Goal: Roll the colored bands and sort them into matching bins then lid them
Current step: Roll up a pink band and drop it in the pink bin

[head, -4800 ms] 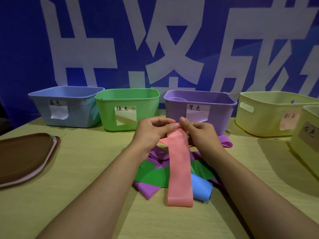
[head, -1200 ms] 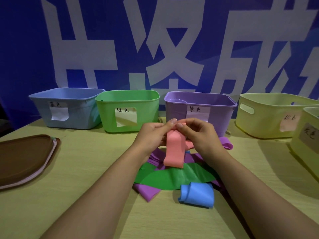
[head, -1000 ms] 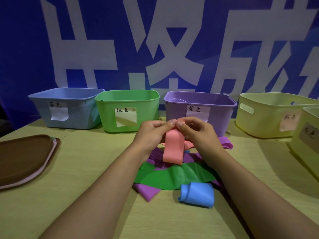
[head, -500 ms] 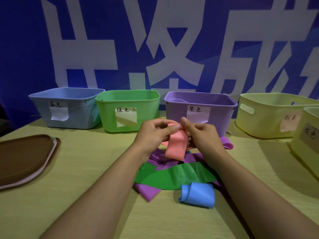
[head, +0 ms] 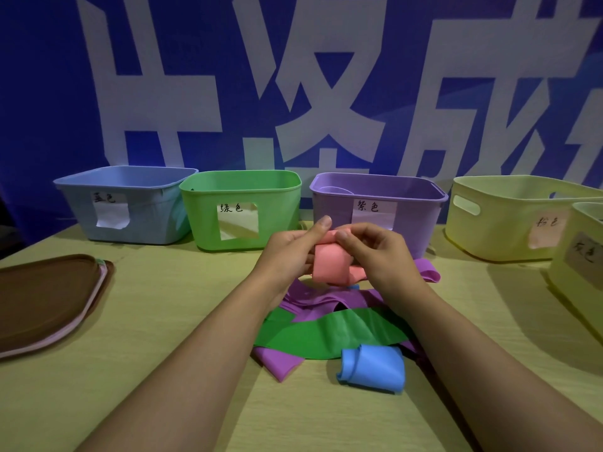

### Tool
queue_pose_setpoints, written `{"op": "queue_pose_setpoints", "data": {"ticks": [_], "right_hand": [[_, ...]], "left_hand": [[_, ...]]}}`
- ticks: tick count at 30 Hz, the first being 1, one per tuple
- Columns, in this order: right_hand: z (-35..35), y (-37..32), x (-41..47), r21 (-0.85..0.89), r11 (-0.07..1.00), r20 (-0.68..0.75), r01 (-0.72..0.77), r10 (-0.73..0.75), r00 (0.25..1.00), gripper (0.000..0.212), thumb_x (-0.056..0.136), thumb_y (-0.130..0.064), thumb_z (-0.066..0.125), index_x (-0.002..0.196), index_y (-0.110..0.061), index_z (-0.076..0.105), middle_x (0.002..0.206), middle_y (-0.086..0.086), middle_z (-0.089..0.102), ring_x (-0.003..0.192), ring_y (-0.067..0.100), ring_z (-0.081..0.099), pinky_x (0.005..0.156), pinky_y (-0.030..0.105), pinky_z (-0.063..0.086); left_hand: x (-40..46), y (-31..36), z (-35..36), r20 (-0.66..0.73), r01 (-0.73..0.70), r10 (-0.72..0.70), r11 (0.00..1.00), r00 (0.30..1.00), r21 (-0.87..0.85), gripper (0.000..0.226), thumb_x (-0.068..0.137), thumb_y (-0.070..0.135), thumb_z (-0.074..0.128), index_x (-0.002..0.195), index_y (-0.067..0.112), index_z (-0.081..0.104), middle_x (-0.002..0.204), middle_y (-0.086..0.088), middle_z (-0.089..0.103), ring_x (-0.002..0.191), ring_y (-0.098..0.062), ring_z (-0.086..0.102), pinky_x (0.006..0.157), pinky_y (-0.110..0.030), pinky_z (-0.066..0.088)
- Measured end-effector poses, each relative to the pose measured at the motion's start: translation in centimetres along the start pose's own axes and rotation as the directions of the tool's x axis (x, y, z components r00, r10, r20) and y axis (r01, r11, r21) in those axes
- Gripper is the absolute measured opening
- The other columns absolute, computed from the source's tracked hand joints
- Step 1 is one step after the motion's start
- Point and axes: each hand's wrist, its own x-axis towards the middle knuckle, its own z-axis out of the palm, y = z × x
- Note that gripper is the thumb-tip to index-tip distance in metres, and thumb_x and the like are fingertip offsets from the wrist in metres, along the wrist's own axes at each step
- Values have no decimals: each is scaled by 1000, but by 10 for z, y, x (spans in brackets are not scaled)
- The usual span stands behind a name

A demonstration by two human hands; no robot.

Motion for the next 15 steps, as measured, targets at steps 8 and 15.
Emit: {"op": "queue_pose_setpoints", "data": {"ticks": [8,15], "right_hand": [[2,-2,-3,43,999,57,28,-30,998,15,97,-8,66,111,-6,72,94,3,77,82,4,70,71,22,58],[1,1,-2,74,982,17,-176,176,984,51,87,-60,65,101,-12,75,90,12,77,90,33,76,83,49,62]], "left_hand": [[3,-1,-4,-64,-70,74,996,995,57,29,89,32,77,97,4,79,100,-21,77,85,-27,71,81,-39,57],[2,1,-3,-20,-108,109,993,994,55,20,90,18,77,104,4,77,100,-12,78,87,-19,75,72,-27,60]]}}
